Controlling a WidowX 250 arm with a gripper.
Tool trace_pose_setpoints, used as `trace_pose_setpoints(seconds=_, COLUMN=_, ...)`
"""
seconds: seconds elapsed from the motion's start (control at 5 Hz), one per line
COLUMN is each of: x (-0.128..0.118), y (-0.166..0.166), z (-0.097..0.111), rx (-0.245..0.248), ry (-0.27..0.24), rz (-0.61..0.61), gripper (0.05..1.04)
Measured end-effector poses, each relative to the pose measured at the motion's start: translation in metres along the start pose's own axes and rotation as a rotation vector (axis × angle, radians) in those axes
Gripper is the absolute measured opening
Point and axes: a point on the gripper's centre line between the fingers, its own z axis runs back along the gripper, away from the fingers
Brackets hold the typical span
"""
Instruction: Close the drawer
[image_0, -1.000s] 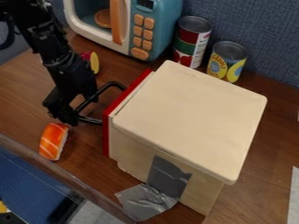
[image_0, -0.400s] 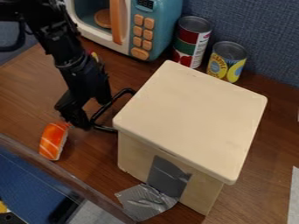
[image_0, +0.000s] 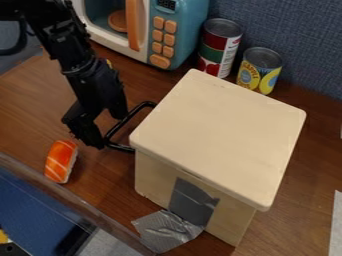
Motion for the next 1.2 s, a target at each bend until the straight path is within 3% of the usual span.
trace_pose_setpoints(seconds=0.2, x=-0.028, y=0.008, z=0.026, rx=0.015, ry=0.067, rz=0.193, gripper=0.999)
trace_pose_setpoints(seconds=0.4, x=-0.065, y=0.013, z=0.058, rx=0.020, ry=0.196, rz=0.440, gripper=0.999)
trace_pose_setpoints(seconds=0.6, x=-0.087, y=0.005, z=0.082, rx=-0.003, ry=0.296, rz=0.676, gripper=0.999)
trace_pose_setpoints(seconds=0.8, x=-0.087, y=-0.010, z=0.100, rx=-0.005, ry=0.328, rz=0.884, gripper=0.999)
trace_pose_setpoints(seconds=1.0, x=-0.082, y=-0.020, z=0.121, rx=0.011, ry=0.311, rz=0.931, gripper=0.999)
trace_pose_setpoints(seconds=1.2, x=-0.081, y=-0.029, z=0.142, rx=0.064, ry=0.268, rz=0.937, gripper=0.999)
